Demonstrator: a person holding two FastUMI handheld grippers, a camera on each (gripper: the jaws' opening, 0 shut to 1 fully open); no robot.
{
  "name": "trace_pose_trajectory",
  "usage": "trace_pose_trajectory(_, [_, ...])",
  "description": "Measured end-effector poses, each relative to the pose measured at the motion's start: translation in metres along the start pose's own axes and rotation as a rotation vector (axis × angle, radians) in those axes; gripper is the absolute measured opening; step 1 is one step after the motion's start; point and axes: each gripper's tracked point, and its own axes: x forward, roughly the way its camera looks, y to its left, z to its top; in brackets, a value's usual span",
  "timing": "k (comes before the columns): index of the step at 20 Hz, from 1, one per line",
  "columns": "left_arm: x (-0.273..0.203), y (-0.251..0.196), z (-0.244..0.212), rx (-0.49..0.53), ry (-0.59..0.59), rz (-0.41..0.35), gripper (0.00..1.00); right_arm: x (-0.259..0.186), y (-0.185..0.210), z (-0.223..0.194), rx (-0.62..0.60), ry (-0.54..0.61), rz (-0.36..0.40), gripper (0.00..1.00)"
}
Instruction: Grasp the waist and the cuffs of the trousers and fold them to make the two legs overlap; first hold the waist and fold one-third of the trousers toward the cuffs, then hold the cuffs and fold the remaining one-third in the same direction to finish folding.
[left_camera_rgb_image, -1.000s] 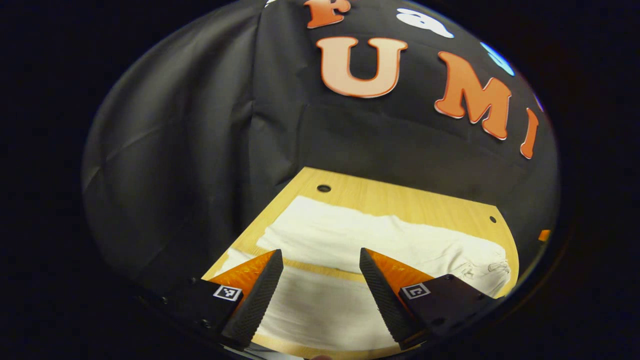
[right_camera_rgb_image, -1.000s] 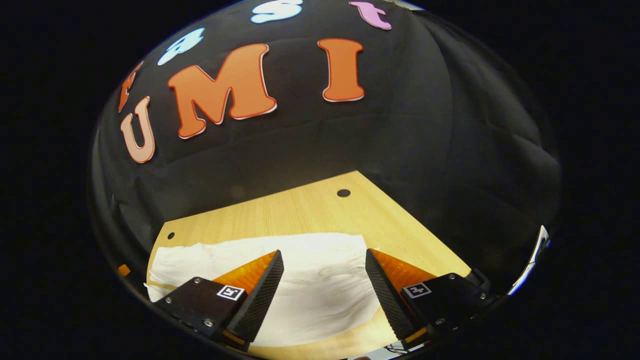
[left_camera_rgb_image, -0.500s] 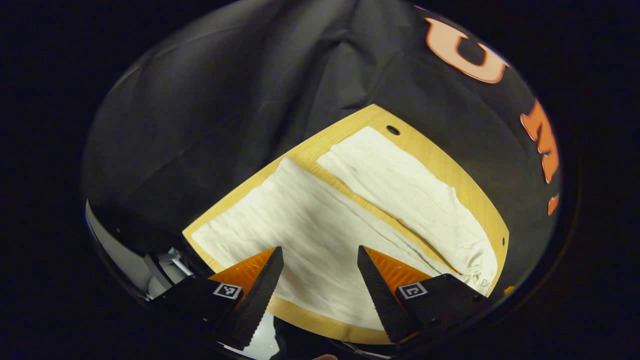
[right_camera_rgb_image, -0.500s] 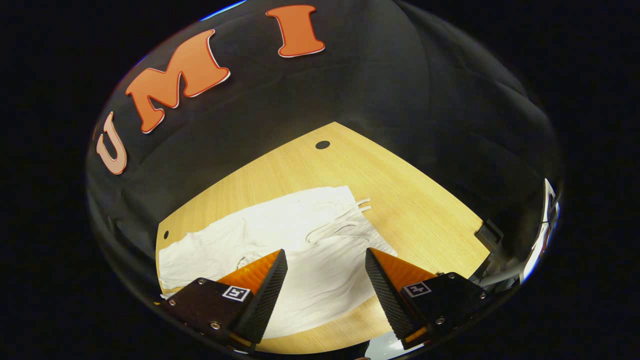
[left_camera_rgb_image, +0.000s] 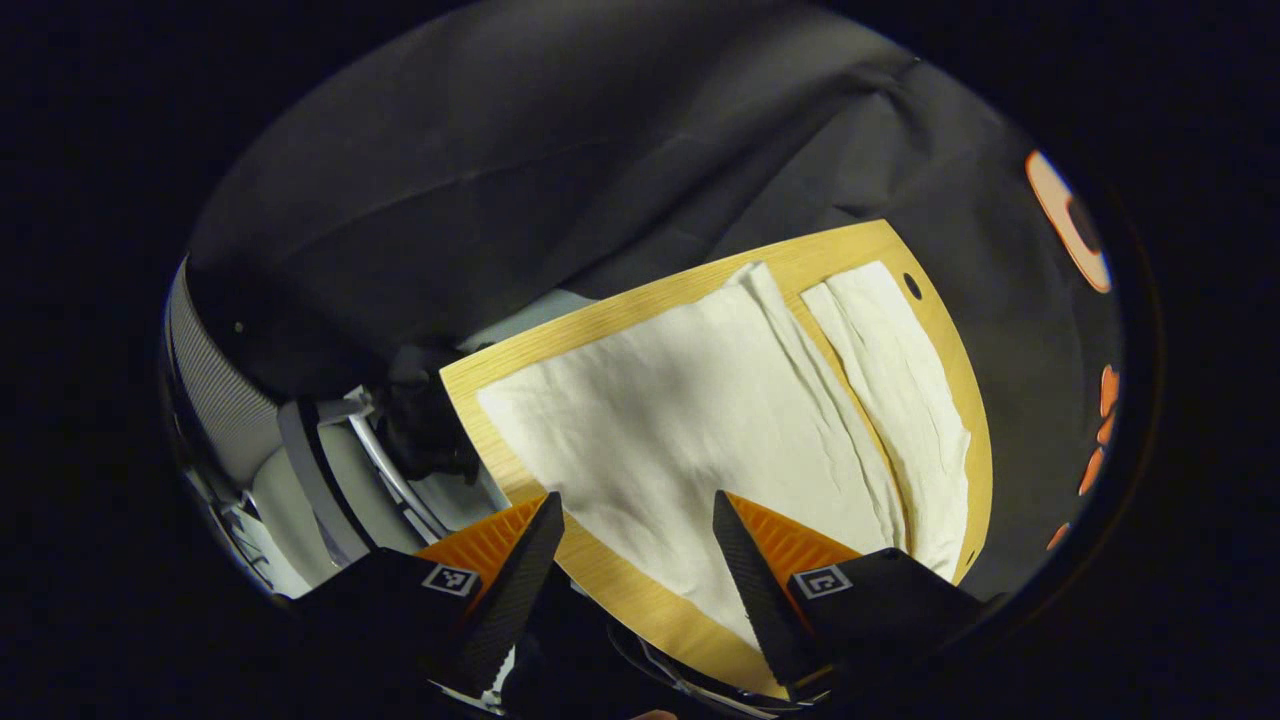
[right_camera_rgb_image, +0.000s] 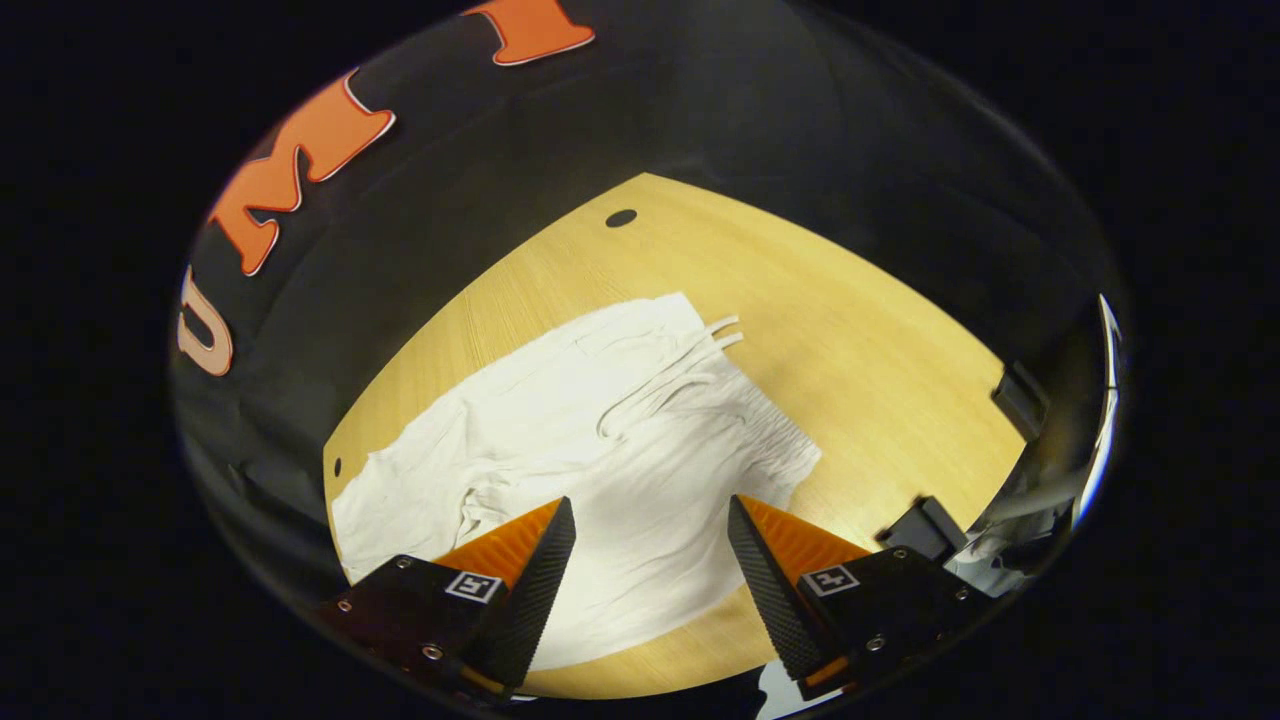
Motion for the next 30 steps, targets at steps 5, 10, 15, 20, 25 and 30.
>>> trace_pose_trajectory(5, [0.005,0.012,0.008,-0.139,0.032,-0.043,0.98,0.011,-0.010,-0.010,0.053,0.042,-0.008,0.90])
trace_pose_trajectory(10, [0.011,0.007,0.021,-0.214,0.026,-0.110,0.96,0.016,-0.013,-0.011,0.120,0.050,0.007,0.90])
trace_pose_trajectory(15, [0.021,0.000,0.036,-0.303,0.029,-0.201,0.83,0.015,-0.017,-0.014,0.192,0.038,0.014,0.90])
trace_pose_trajectory(20, [0.035,-0.014,0.045,-0.245,0.003,-0.240,0.50,0.016,-0.025,-0.025,0.229,0.033,0.024,0.90])
trace_pose_trajectory(25, [0.033,-0.022,0.042,-0.149,-0.083,-0.205,0.06,0.014,-0.048,-0.024,0.291,0.030,0.056,0.90])
trace_pose_trajectory(30, [0.005,-0.032,0.047,-0.164,-0.138,-0.185,0.06,0.013,-0.094,-0.007,0.394,0.025,0.019,0.90])
